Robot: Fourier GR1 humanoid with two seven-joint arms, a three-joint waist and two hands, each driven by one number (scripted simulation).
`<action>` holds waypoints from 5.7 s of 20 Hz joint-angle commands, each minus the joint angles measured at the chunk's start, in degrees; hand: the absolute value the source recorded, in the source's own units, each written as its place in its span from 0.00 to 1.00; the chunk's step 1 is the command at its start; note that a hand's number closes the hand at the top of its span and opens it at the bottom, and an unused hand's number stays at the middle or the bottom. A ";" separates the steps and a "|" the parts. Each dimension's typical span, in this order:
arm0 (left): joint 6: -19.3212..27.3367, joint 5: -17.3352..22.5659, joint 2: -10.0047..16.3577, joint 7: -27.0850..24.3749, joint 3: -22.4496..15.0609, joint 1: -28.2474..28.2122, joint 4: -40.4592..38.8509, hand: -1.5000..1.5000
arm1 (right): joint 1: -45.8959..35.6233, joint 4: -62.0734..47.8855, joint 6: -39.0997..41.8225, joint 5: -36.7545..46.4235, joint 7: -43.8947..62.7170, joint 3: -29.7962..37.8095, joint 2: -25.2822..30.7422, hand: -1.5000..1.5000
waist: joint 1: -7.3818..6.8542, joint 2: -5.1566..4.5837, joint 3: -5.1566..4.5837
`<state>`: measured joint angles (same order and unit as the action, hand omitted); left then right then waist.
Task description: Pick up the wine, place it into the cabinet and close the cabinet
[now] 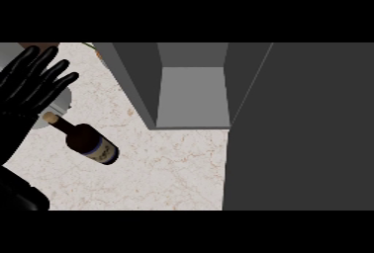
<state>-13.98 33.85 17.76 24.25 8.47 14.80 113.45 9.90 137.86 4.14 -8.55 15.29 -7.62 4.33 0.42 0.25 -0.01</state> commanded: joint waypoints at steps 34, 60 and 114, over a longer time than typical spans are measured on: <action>0.15 -0.44 2.77 6.84 2.26 2.29 -7.10 0.00 | -11.84 14.70 -17.77 15.62 25.38 -18.30 1.24 0.00 | 0.48 -0.18 -0.10; -12.90 -15.10 1.80 -19.55 6.16 -9.30 -27.62 0.00 | -11.02 16.41 -25.79 18.87 24.42 -25.78 7.02 0.00 | 0.68 0.02 -0.10; -19.63 -32.78 -0.65 -60.49 3.34 6.49 -83.59 1.00 | -6.84 17.79 -32.92 18.47 17.95 -31.30 18.40 0.00 | 0.92 -0.08 -0.05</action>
<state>-32.50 2.54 17.03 -31.30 12.78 22.70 30.22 -2.76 143.83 -28.79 5.30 31.62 -36.66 20.63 1.28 0.12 -0.08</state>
